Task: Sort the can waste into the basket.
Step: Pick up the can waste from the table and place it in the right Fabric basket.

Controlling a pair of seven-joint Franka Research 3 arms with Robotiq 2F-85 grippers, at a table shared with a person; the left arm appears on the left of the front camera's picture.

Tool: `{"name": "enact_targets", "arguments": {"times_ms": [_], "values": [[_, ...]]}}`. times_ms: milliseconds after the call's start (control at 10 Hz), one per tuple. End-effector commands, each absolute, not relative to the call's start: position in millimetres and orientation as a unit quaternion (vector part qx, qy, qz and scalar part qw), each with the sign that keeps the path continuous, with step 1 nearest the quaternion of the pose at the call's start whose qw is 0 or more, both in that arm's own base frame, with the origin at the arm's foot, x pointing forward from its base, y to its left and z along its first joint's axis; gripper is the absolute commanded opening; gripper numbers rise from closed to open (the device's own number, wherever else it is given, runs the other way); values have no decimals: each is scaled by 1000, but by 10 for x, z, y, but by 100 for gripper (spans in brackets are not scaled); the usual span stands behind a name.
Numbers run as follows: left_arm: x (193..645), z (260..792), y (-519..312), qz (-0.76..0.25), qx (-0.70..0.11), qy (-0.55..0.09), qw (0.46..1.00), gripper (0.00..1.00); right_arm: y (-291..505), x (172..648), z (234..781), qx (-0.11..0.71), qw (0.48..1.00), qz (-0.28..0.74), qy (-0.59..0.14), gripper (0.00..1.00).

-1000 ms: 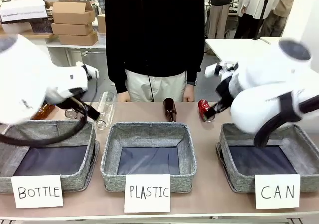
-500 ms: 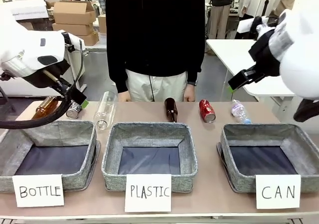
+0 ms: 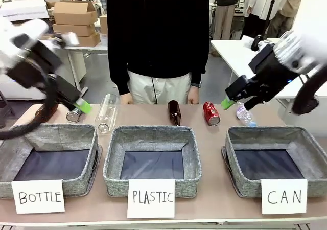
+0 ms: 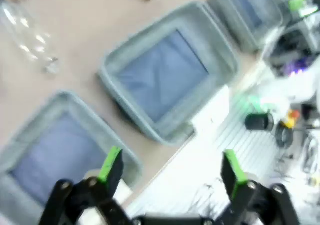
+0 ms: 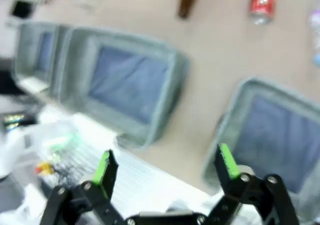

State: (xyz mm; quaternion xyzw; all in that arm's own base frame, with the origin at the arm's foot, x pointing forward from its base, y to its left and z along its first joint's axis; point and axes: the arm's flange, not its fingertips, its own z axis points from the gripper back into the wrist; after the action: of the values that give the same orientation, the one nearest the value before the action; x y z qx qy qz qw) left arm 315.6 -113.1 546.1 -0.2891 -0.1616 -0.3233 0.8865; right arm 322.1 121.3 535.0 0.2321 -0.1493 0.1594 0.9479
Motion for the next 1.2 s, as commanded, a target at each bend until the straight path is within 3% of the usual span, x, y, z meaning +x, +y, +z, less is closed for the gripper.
{"name": "enact_targets", "arguments": {"times_ms": [0, 200, 300, 500, 600, 700, 1100], "values": [[3152, 5658, -544, -102, -444, -41, 889, 100, 619, 3073, 5612, 532, 844, -14, 65, 100], [3088, 5521, -156, -46, -570, -45, 819, 100, 61, 3047, 5576, 637, 763, -100, 49, 100], [3128, 5409, 63, -2, -603, -40, 796, 100, -145, 3071, 5509, 643, 748, -160, 31, 100], [3165, 5279, 347, 105, -576, -60, 808, 100, -279, 3056, 5452, 599, 769, -221, -17, 100], [3136, 5308, 352, 126, -509, -108, 844, 100, -284, 2938, 5518, 550, 835, 0, -1, 100], [3170, 5263, 497, 28, -577, -37, 815, 100, -284, 2938, 5518, 550, 835, 0, -1, 100], [3170, 5263, 497, 28, -577, -37, 815, 100, -284, 2938, 5518, 550, 835, 0, -1, 100]]}}
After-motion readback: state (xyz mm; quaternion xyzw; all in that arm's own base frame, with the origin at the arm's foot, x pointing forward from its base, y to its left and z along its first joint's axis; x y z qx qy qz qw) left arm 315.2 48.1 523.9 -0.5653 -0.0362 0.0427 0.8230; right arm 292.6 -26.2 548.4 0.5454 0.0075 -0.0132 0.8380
